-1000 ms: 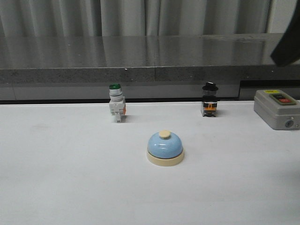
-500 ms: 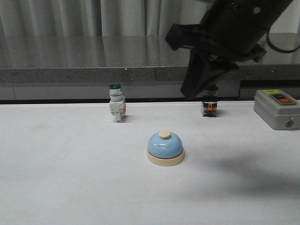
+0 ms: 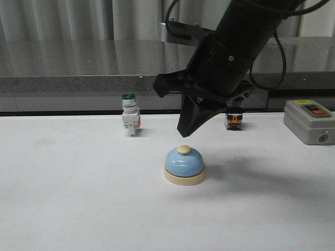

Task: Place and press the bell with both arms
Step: 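Move the right gripper over the bell's cream button, then press down on the bell button with the closed right gripper, then raise the right gripper away from the bell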

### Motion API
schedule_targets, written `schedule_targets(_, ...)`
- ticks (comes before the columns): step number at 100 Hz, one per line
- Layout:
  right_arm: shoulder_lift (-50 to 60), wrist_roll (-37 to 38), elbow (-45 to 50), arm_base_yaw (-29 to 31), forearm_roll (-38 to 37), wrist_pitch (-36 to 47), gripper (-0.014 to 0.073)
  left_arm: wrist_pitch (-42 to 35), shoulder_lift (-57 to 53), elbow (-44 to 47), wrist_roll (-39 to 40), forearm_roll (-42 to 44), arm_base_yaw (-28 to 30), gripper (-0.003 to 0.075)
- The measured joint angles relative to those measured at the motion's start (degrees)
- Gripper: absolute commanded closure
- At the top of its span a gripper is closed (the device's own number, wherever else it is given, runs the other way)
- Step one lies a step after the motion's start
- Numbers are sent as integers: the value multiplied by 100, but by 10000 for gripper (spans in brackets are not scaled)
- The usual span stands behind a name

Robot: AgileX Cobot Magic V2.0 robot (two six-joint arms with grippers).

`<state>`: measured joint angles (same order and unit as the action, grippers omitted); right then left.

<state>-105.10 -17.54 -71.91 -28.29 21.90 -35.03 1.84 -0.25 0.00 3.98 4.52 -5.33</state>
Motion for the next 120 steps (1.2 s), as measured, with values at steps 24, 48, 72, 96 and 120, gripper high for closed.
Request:
schedule_targets(24, -185, 0, 0, -9, 0, 37, 654, 0, 0, 0, 0, 0, 0, 741)
schedule_targets(48, -330, 0, -24, -9, 0, 139, 654, 0, 0, 0, 0, 0, 0, 741)
schedule_targets(72, -397, 0, -82, -9, 32, 171, 654, 0, 0, 0, 0, 0, 0, 741)
schedule_targets(96, -102, 19, -59, -9, -10, 121, 654, 0, 0, 0, 0, 0, 0, 741)
schedule_targets(120, 793, 19, -59, 76, -89, 20, 654, 0, 0, 0, 0, 0, 0, 741)
